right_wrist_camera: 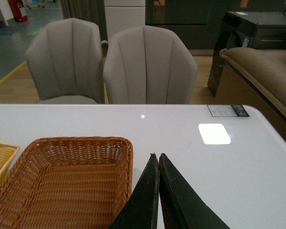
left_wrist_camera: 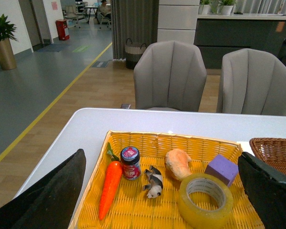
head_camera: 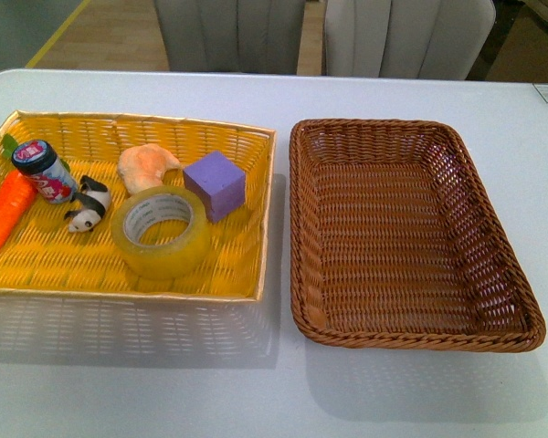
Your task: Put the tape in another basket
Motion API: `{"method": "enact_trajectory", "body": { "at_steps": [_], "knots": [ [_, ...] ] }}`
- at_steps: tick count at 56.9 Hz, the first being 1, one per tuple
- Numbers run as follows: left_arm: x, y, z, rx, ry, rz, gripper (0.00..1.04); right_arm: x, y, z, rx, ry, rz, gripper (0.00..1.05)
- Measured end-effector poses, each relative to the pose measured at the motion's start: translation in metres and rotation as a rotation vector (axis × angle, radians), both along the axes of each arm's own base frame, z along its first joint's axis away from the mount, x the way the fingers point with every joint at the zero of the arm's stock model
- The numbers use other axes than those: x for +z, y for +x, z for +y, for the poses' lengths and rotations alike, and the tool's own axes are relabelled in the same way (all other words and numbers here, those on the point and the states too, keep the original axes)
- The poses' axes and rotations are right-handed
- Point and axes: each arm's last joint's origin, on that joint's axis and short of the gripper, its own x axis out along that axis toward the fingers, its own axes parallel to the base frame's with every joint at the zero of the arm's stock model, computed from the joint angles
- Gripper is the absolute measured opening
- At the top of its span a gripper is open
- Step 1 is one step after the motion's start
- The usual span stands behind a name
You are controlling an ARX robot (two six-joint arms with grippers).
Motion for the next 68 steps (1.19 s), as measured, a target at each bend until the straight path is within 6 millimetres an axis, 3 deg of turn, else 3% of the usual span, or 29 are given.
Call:
{"method": "enact_trajectory", "body": {
  "at_steps": [11,28,68],
  "knots": [
    [0.0,0.0,0.0,0.0,0.0,0.0,0.96,0.0,-0.022,0.013,0.01,-0.001,0.002,0.02],
    [0.0,0.0,0.0,0.0,0.0,0.0,0.96,0.001,-0.047,0.013,0.002,-0.001,0.001,0.02],
    [0.0,0.0,0.0,0.0,0.0,0.0,0.96,0.012,-0.079,0.013,0.003,-0.001,-0.035,0.02]
  ]
}}
